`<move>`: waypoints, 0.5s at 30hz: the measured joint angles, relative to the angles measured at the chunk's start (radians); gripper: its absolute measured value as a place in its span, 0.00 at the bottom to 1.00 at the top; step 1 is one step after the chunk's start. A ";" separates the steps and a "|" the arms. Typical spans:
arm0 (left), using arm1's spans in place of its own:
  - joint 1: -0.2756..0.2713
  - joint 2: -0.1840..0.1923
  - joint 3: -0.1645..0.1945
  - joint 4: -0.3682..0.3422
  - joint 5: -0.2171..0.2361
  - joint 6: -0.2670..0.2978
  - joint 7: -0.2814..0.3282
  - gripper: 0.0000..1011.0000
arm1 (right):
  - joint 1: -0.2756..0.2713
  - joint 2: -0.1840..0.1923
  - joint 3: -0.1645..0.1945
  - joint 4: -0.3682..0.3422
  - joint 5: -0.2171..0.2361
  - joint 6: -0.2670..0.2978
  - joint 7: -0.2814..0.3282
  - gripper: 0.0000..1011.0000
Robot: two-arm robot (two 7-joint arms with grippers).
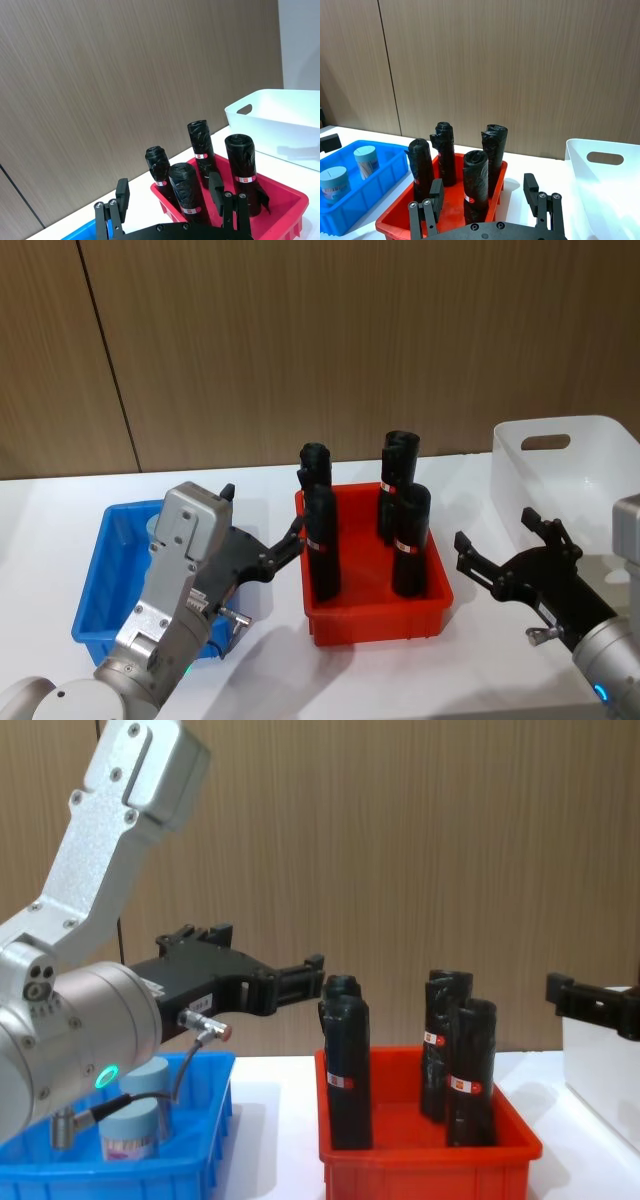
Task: Pick the cotton swabs from the blue box and place them into the white box.
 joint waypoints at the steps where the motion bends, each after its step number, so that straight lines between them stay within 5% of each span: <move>1: 0.000 0.000 0.000 0.000 0.000 0.000 0.000 0.99 | 0.000 0.000 0.000 0.000 0.000 0.000 0.000 0.99; 15: -0.001 0.000 -0.004 0.000 0.000 0.007 0.006 0.99 | 0.000 0.000 0.000 0.000 0.000 0.000 0.000 0.99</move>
